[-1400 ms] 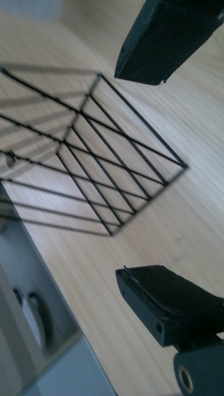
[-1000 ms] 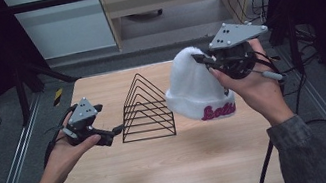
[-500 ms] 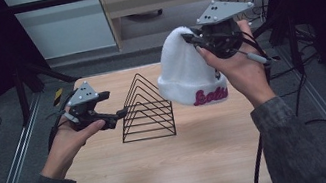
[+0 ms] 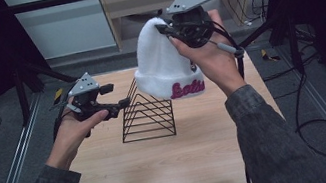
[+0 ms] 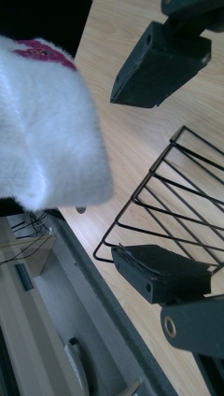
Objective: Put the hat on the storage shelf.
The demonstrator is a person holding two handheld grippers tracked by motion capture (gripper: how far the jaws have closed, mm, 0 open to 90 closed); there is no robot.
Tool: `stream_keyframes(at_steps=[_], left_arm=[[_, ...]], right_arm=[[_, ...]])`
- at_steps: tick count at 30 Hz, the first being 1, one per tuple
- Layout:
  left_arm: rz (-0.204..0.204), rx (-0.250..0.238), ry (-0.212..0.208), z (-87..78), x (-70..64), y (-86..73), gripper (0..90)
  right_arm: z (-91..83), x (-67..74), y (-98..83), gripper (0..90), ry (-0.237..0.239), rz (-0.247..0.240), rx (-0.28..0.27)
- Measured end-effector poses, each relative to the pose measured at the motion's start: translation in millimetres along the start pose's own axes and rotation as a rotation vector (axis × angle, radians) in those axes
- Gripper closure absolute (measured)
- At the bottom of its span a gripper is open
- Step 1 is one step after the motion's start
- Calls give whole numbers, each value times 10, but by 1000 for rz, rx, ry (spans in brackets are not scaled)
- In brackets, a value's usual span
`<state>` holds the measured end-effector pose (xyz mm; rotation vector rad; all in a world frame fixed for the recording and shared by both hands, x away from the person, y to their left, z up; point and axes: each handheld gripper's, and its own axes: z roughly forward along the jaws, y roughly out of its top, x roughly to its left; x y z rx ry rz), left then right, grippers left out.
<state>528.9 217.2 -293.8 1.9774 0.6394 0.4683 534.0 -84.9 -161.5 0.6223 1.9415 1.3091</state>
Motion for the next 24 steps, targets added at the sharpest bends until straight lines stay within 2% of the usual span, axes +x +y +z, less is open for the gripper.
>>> stream_keyframes(at_steps=[6,9,12,16,19,22,24], left_arm=[[-10,-11,5,41,76,54,230],[-23,-28,3,46,106,73,271],[-34,-20,8,60,138,73,291],[-26,-8,26,82,150,65,325],[-49,-2,42,99,182,54,356],[-55,11,41,113,198,35,431],[-53,19,42,115,195,26,540]], right_arm=[[122,117,147,836,30,-11,-22],[186,160,189,836,45,-11,-27],[233,202,216,836,63,-5,-34],[280,256,235,836,79,-11,-41],[308,286,242,836,93,-15,-43],[318,304,242,836,107,-14,-47],[323,315,238,836,115,-17,-47]])
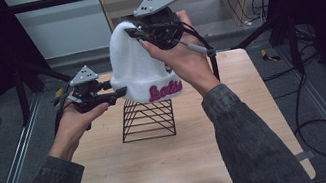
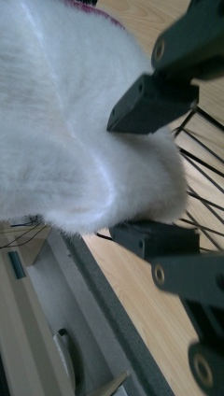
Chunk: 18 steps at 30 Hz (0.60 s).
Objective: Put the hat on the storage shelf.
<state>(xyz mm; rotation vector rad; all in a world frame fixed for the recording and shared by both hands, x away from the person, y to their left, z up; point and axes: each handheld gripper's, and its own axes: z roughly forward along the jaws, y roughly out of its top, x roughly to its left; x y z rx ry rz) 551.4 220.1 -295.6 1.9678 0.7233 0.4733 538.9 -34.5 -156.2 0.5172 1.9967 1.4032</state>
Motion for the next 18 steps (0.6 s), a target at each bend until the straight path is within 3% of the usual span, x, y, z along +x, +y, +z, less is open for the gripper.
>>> stream_keyframes(at_steps=[4,6,14,18], left_arm=[[22,18,-10,24,-36,-6,718],[36,19,-4,30,-64,-4,756],[41,-33,32,-42,-157,17,769],[45,-28,31,-77,-162,18,771]], right_arm=[[1,-5,-23,835,2,3,-3],[2,-15,-50,835,-2,6,-1],[-45,-146,-166,834,-23,30,6],[-61,-204,-222,833,-25,49,5]])
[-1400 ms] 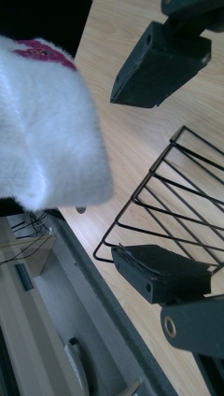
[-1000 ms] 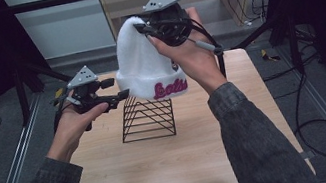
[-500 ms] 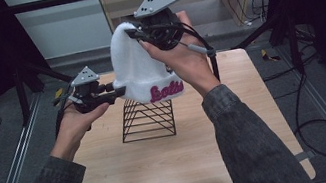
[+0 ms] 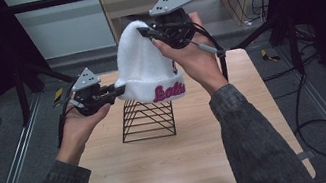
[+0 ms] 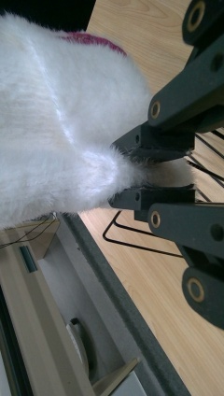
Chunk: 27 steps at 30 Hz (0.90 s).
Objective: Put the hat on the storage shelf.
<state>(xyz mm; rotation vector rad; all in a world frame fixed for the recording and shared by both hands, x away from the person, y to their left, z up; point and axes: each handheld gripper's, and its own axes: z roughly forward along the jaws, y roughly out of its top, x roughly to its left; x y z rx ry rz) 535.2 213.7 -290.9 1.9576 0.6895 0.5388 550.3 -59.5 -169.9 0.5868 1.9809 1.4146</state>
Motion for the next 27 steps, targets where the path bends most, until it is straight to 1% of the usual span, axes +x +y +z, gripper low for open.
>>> stream_keyframes(at_steps=[1,5,7,10,14,16,22,27], left_arm=[[-1,-2,0,-6,-1,-3,772],[-12,-10,6,-41,24,-24,779],[-9,0,13,-40,45,-44,780],[-21,11,15,-2,81,-81,781],[-1,33,34,60,92,-116,786],[-14,29,36,84,104,-143,789],[-39,33,46,132,154,-241,795],[-40,38,52,118,179,-288,804]], right_arm=[[5,-8,-20,833,1,9,3],[42,-26,-107,832,-3,17,19],[69,-37,-155,832,-1,25,26],[130,-57,-231,831,4,36,37],[205,-85,-312,831,15,51,38],[246,-96,-356,831,19,56,45],[301,-101,-418,831,28,66,56],[313,-67,-435,830,41,64,54]])
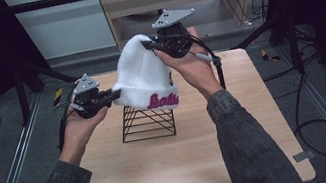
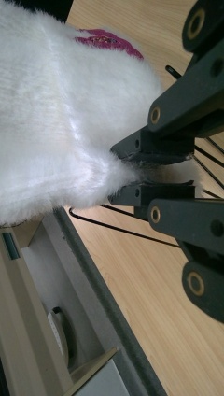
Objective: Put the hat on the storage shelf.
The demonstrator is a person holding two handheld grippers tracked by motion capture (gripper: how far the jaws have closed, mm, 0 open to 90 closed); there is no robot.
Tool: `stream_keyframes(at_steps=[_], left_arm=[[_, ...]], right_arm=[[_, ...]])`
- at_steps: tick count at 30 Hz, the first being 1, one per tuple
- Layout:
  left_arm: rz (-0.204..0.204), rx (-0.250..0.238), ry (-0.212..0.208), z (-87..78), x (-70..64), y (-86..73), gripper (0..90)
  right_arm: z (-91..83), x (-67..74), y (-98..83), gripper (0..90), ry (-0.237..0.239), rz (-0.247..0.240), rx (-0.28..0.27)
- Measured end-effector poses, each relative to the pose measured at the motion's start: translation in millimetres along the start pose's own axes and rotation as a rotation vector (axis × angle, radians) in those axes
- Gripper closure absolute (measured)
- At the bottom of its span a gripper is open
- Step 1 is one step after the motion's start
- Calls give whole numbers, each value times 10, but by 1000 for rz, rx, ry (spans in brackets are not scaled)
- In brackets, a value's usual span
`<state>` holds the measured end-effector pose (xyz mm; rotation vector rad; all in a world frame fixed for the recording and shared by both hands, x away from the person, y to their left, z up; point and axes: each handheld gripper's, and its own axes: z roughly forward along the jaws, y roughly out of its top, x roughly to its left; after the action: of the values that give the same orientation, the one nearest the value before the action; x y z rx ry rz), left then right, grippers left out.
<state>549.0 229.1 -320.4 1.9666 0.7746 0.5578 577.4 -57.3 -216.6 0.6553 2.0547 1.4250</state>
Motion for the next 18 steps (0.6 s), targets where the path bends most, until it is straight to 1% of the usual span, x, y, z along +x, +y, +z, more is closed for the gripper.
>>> stream_keyframes(at_steps=[9,15,18], left_arm=[[-22,11,6,31,70,-123,807],[-31,25,7,62,88,-195,807],[-33,29,4,84,86,-238,807]], right_arm=[[43,35,-50,828,15,-4,14],[93,55,-89,827,23,-5,26],[117,75,-106,827,25,-15,36]])
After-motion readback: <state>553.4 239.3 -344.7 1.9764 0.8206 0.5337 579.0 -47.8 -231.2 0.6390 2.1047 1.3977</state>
